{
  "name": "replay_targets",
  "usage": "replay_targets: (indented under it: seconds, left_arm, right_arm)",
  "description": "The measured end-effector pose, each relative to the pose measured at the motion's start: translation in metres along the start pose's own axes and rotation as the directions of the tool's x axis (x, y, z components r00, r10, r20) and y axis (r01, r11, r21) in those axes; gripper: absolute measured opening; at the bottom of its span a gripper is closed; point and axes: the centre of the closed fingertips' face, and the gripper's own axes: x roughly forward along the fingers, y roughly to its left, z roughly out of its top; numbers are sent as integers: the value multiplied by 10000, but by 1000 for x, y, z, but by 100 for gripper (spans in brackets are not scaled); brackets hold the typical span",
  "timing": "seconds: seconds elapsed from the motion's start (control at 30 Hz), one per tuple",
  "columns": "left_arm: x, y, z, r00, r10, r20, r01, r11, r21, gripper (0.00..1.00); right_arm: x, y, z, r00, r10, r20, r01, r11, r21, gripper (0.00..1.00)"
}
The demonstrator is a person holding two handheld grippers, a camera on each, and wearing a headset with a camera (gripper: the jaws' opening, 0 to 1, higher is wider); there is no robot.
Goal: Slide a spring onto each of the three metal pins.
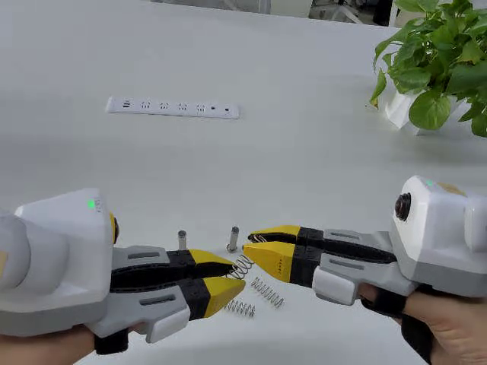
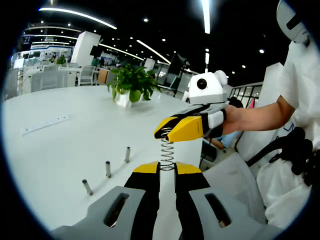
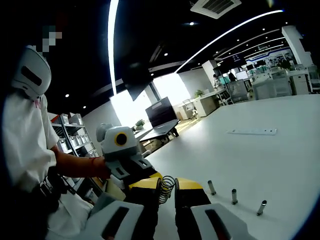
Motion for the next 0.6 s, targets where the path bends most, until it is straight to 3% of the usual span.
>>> replay_targets:
  seconds: [0.33,0.6]
  left_arm:
    - [0,-1,1,9999,-102,35,102,9999,-8,7]
    - [1,-1,0,9999,-168,-4,168,9999,11,7]
  right_arm:
    - [5,8,3,9997,138,-197,-139,9999,-36,6]
    - [5,6,2,9989,191,-425,-201,9995,-235,5]
